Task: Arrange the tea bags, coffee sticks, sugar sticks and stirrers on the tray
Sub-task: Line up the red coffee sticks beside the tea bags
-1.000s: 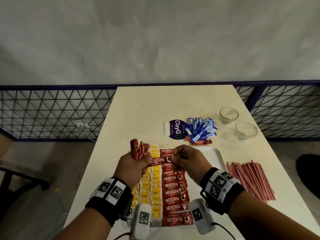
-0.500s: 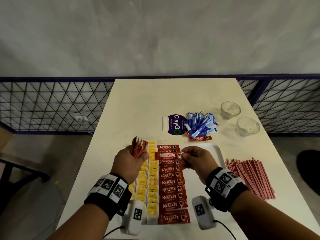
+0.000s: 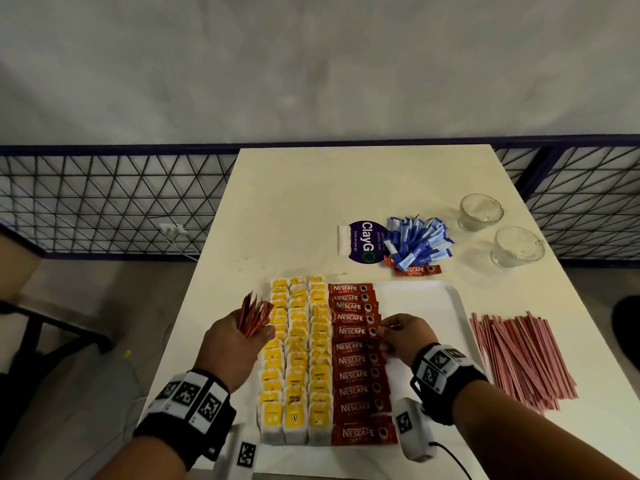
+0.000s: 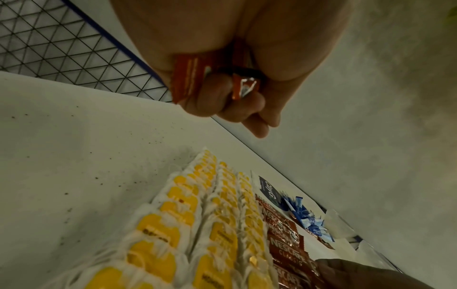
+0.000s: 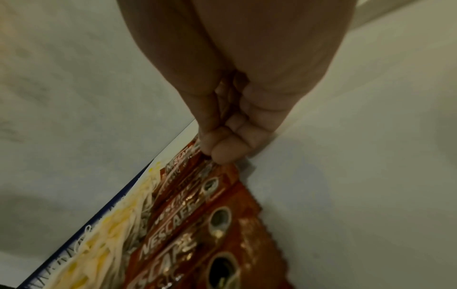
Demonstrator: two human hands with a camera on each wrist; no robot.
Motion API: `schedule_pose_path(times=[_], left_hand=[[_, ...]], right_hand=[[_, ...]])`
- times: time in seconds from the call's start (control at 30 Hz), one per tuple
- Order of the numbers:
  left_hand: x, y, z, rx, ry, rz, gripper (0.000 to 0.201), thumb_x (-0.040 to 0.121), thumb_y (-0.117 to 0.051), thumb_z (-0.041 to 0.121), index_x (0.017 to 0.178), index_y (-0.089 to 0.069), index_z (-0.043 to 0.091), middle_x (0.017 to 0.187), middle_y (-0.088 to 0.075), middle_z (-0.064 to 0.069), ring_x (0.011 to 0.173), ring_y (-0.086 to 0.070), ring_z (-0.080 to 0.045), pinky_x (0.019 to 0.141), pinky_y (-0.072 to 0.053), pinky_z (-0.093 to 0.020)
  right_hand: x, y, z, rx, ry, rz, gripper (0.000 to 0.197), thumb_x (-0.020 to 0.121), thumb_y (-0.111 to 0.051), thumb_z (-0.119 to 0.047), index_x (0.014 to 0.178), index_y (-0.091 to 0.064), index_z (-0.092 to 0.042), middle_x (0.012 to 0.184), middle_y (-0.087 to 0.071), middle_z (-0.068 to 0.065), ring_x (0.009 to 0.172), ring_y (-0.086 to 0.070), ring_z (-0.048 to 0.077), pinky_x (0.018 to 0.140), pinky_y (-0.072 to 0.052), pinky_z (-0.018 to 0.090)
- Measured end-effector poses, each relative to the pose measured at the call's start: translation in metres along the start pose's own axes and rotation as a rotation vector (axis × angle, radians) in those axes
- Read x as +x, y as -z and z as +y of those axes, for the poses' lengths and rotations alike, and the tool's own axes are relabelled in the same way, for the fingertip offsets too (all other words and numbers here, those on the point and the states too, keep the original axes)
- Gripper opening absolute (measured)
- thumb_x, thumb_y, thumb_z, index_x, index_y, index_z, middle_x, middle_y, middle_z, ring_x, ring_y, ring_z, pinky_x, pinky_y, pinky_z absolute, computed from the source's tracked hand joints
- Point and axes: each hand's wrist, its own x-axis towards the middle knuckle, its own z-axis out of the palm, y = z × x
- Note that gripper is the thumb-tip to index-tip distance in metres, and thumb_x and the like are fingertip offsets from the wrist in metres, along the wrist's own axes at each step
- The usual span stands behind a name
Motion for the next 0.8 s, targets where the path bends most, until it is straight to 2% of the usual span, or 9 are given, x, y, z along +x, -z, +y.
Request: schedule_pose_path(times=[0.13, 0.27, 0.33, 0.47, 0.53, 0.6, 0.7, 0.73, 0.8], left_hand=[[-0.002, 0.002, -0.003, 0.004, 0.013, -0.004, 0.011, 0.082, -0.073, 0.026, 0.091, -0.069, 0.02, 0.08, -0.072, 0.001, 0.065, -0.059, -0.019, 0.076, -0.051, -0.032], [-0.001, 0.001, -0.003, 0.001, 0.016, -0.003, 0.012, 0.082, -0.074, 0.025, 0.092, -0.068, 0.019, 0.067, -0.065, 0.007, 0.063, -0.058, -0.017, 0.072, -0.046, -0.029], [0.0, 0.001, -0.003, -0.006, 0.021, -0.009, 0.012, 0.081, -0.074, 0.026, 0.091, -0.068, 0.02, 0.065, -0.063, 0.005, 0.064, -0.057, -0.019, 0.072, -0.048, -0.03], [0.001, -0.002, -0.003, -0.032, 0.019, -0.042, 0.01, 0.082, -0.074, 0.026, 0.087, -0.067, 0.021, 0.072, -0.07, 0.001, 0.061, -0.061, -0.021, 0.072, -0.053, -0.033], [0.0, -0.002, -0.001, -0.067, 0.018, -0.075, 0.008, 0.083, -0.073, 0.023, 0.082, -0.067, 0.018, 0.069, -0.071, -0.002, 0.056, -0.061, -0.019, 0.064, -0.052, -0.033], [-0.002, -0.002, 0.003, -0.12, 0.032, -0.14, 0.009, 0.084, -0.072, 0.019, 0.079, -0.066, 0.013, 0.063, -0.069, -0.005, 0.05, -0.057, -0.018, 0.055, -0.047, -0.03], [-0.008, -0.002, 0.013, -0.306, 0.108, -0.282, 0.012, 0.087, -0.068, 0.01, 0.078, -0.061, 0.006, 0.057, -0.062, -0.006, 0.044, -0.052, -0.017, 0.042, -0.04, -0.023], [-0.009, -0.004, 0.017, -0.341, 0.123, -0.321, 0.014, 0.087, -0.067, 0.009, 0.076, -0.06, 0.006, 0.057, -0.06, -0.007, 0.043, -0.051, -0.016, 0.041, -0.038, -0.022], [-0.01, -0.008, 0.024, -0.361, 0.129, -0.387, 0.018, 0.086, -0.068, 0.01, 0.071, -0.058, 0.009, 0.058, -0.059, -0.008, 0.042, -0.05, -0.016, 0.041, -0.036, -0.021]], right_hand=[[0.002, -0.005, 0.001, -0.111, -0.012, 0.076, 0.011, 0.084, -0.071, -0.024, 0.079, -0.065, -0.015, 0.066, -0.07, 0.004, 0.059, -0.065, 0.017, 0.067, -0.058, 0.032], [0.006, -0.006, 0.001, -0.249, -0.021, 0.114, 0.018, 0.083, -0.069, -0.036, 0.077, -0.066, -0.019, 0.075, -0.071, 0.003, 0.073, -0.068, 0.02, 0.076, -0.058, 0.037], [0.007, -0.006, -0.001, -0.312, -0.028, 0.116, 0.022, 0.083, -0.068, -0.039, 0.076, -0.066, -0.019, 0.078, -0.07, 0.003, 0.078, -0.067, 0.022, 0.077, -0.057, 0.035], [0.005, -0.005, -0.003, -0.361, -0.037, 0.107, 0.024, 0.082, -0.069, -0.042, 0.076, -0.066, -0.019, 0.076, -0.068, 0.002, 0.076, -0.065, 0.021, 0.072, -0.055, 0.03], [0.001, -0.002, -0.007, -0.364, -0.045, 0.109, 0.027, 0.082, -0.069, -0.044, 0.079, -0.065, -0.018, 0.075, -0.067, 0.0, 0.071, -0.062, 0.018, 0.066, -0.052, 0.029], [-0.006, 0.002, -0.014, -0.39, -0.029, 0.152, 0.034, 0.081, -0.066, -0.051, 0.084, -0.062, -0.018, 0.075, -0.063, -0.001, 0.068, -0.056, 0.012, 0.058, -0.043, 0.025], [-0.025, 0.002, -0.034, -0.402, 0.189, 0.192, 0.038, 0.083, -0.059, -0.058, 0.084, -0.059, -0.02, 0.075, -0.062, -0.004, 0.068, -0.055, 0.008, 0.057, -0.039, 0.024], [-0.034, -0.001, -0.044, -0.349, 0.293, 0.126, 0.035, 0.084, -0.058, -0.056, 0.086, -0.061, -0.021, 0.077, -0.063, -0.006, 0.069, -0.057, 0.007, 0.056, -0.04, 0.022], [-0.054, -0.014, -0.067, -0.266, 0.493, -0.099, 0.023, 0.087, -0.059, -0.05, 0.092, -0.065, -0.027, 0.079, -0.065, -0.011, 0.07, -0.059, 0.003, 0.059, -0.043, 0.019]])
